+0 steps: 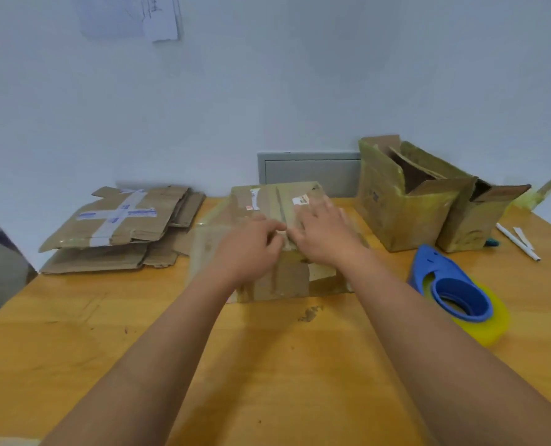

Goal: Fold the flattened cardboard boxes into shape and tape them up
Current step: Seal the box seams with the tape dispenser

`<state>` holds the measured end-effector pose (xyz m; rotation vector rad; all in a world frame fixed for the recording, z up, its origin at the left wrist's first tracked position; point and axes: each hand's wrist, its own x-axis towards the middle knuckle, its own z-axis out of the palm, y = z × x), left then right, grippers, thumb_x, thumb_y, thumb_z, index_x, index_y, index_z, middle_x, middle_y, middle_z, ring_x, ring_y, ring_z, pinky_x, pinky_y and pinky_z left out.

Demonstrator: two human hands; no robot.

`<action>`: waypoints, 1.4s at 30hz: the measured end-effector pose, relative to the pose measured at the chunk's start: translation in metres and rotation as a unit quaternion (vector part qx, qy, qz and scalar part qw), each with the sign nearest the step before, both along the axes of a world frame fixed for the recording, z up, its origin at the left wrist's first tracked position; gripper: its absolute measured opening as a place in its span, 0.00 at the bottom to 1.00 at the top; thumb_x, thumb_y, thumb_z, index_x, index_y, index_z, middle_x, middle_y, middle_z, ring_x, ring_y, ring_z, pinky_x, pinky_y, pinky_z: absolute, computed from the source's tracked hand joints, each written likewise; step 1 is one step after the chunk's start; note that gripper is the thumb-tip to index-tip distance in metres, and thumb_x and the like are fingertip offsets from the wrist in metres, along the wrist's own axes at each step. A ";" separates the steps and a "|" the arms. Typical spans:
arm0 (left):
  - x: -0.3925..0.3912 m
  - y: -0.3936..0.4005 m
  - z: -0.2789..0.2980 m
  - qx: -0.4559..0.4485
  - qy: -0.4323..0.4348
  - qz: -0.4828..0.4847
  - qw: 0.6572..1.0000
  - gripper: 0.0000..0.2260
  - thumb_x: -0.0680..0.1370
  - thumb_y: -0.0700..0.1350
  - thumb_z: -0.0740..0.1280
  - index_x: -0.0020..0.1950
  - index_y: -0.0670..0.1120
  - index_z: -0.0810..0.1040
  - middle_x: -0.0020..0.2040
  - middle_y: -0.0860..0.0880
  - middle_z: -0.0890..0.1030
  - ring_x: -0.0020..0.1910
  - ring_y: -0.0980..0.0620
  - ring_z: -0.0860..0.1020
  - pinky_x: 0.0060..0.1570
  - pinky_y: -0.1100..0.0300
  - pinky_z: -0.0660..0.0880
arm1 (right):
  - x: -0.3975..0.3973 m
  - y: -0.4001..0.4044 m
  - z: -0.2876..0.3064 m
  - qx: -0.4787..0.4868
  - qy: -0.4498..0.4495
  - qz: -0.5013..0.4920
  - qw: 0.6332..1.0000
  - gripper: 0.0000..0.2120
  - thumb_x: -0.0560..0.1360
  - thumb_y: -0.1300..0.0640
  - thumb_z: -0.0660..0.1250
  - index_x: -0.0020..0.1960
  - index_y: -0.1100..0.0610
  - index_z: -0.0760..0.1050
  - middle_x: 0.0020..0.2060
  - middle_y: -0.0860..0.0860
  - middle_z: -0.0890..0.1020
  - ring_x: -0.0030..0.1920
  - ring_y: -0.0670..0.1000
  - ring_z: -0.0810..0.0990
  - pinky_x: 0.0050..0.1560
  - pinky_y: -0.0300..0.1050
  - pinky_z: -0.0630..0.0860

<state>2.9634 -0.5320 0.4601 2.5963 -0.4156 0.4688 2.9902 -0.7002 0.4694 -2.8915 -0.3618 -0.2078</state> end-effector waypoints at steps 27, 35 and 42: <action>0.021 0.017 0.032 -0.171 -0.197 0.079 0.962 0.45 0.73 0.69 0.66 0.79 0.64 0.40 0.66 0.48 0.65 0.58 0.51 0.72 0.50 0.56 0.69 | 0.008 -0.031 0.053 0.174 -0.172 -0.101 0.964 0.44 0.70 0.20 0.51 0.74 0.30 0.28 0.74 0.63 0.59 0.51 0.66 0.80 0.39 0.50 0.72; 0.018 0.022 0.041 -0.135 -0.153 0.134 0.970 0.22 0.79 0.70 0.50 0.73 0.68 0.60 0.55 0.53 0.67 0.48 0.53 0.72 0.40 0.56 0.69 | -0.006 -0.024 0.032 0.174 -0.193 -0.048 0.965 0.29 0.75 0.31 0.60 0.70 0.39 0.54 0.61 0.56 0.64 0.45 0.58 0.77 0.33 0.44 0.74; -0.004 0.009 0.029 -0.172 -0.176 0.120 0.962 0.05 0.83 0.54 0.61 0.58 0.62 0.72 0.71 0.48 0.63 0.43 0.62 0.73 0.38 0.63 0.70 | -0.023 -0.018 0.025 0.228 -0.278 -0.024 0.933 0.14 0.82 0.43 0.57 0.60 0.50 0.72 0.61 0.56 0.68 0.46 0.60 0.79 0.35 0.45 0.74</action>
